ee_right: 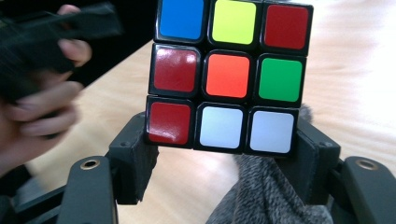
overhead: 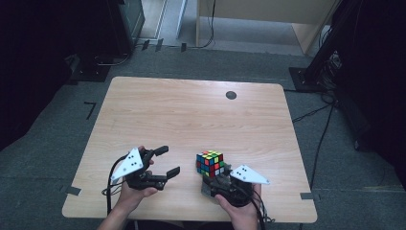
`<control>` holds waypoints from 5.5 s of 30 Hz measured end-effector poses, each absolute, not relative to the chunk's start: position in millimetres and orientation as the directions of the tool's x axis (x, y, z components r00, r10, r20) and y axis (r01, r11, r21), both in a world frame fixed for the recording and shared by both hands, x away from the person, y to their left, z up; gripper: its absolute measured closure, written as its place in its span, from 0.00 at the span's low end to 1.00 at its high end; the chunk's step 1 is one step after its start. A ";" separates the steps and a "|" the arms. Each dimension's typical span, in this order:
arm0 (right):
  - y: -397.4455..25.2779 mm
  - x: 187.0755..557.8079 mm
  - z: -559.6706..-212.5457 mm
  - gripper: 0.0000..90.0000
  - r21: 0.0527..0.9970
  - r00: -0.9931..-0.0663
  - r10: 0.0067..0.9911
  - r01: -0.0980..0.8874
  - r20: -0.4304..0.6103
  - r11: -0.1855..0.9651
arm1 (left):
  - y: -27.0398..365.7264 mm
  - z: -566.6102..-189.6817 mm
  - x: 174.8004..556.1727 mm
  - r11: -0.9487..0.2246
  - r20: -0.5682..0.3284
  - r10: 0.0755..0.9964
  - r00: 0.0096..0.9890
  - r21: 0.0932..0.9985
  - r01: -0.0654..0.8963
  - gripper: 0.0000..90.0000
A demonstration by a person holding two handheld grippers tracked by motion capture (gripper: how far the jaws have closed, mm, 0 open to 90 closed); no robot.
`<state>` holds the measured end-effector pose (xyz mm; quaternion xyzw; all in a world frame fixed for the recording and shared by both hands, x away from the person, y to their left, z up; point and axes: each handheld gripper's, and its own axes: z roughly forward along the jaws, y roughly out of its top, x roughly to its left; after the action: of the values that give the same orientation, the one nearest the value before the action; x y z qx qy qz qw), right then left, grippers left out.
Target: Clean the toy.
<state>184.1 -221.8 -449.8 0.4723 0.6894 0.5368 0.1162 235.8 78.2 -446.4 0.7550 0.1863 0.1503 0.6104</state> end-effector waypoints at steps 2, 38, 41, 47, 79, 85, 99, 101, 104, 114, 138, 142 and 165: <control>-225.7 185.7 -446.2 0.38 0.837 -0.549 0.748 0.547 0.372 -0.015 | 69.5 -451.8 231.3 -0.284 0.099 0.446 0.890 0.958 0.035 0.22; -229.7 187.3 -436.5 0.30 0.759 -0.573 0.590 0.642 0.569 -0.109 | 37.6 -469.1 210.9 -0.428 0.267 0.356 0.896 0.898 -0.097 0.38; -232.9 187.7 -437.0 0.30 0.749 -0.556 0.584 0.647 0.592 -0.143 | 36.2 -469.0 209.9 -0.434 0.263 0.353 0.898 0.896 -0.092 0.38; -218.6 187.9 -441.7 0.19 0.729 -0.529 0.611 0.674 0.589 -0.119 | 27.4 -470.5 202.7 -0.476 0.309 0.327 0.893 0.870 -0.127 0.38; -239.4 200.5 -488.4 0.85 0.802 -0.369 0.901 0.595 0.229 0.040 | 68.0 -472.1 231.6 -0.328 0.030 0.430 0.902 0.936 0.125 0.38; -248.1 181.1 -451.8 0.85 0.883 -0.441 0.835 0.457 0.328 -0.105 | 58.7 -471.1 222.4 -0.388 0.118 0.416 0.902 0.920 0.059 0.38; -228.7 173.7 -439.4 0.85 0.870 -0.529 0.766 0.487 0.366 -0.080 | 50.9 -459.7 207.1 -0.386 0.173 0.361 0.917 0.922 -0.022 0.38; -235.6 175.9 -442.2 0.85 0.856 -0.508 0.764 0.506 0.398 -0.110 | 51.1 -460.7 209.1 -0.401 0.187 0.378 0.907 0.916 -0.022 0.38; -235.8 171.4 -433.8 0.85 0.867 -0.557 0.713 0.476 0.426 -0.146 | 49.2 -465.4 210.0 -0.439 0.206 0.375 0.904 0.898 -0.022 0.38; -229.1 172.1 -436.8 0.85 0.852 -0.550 0.712 0.507 0.436 -0.131 | 51.1 -456.0 206.0 -0.374 0.161 0.361 0.919 0.927 -0.016 0.38; -221.6 161.9 -415.0 0.83 0.867 -0.644 0.605 0.469 0.468 -0.170 | 49.8 -456.6 204.8 -0.406 0.190 0.366 0.911 0.913 -0.027 0.38; -219.8 165.2 -425.8 0.83 0.852 -0.630 0.605 0.497 0.486 -0.166 | 51.9 -452.8 202.5 -0.384 0.181 0.345 0.921 0.922 -0.037 0.38; -232.7 169.9 -431.2 0.82 0.830 -0.568 0.651 0.527 0.504 -0.182 | 52.0 -452.0 204.6 -0.421 0.203 0.364 0.909 0.907 -0.034 0.38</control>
<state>169.9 -232.7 -431.2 0.4618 0.6377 0.6145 0.0501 204.6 52.0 -452.0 0.8215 0.1005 0.1883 0.5288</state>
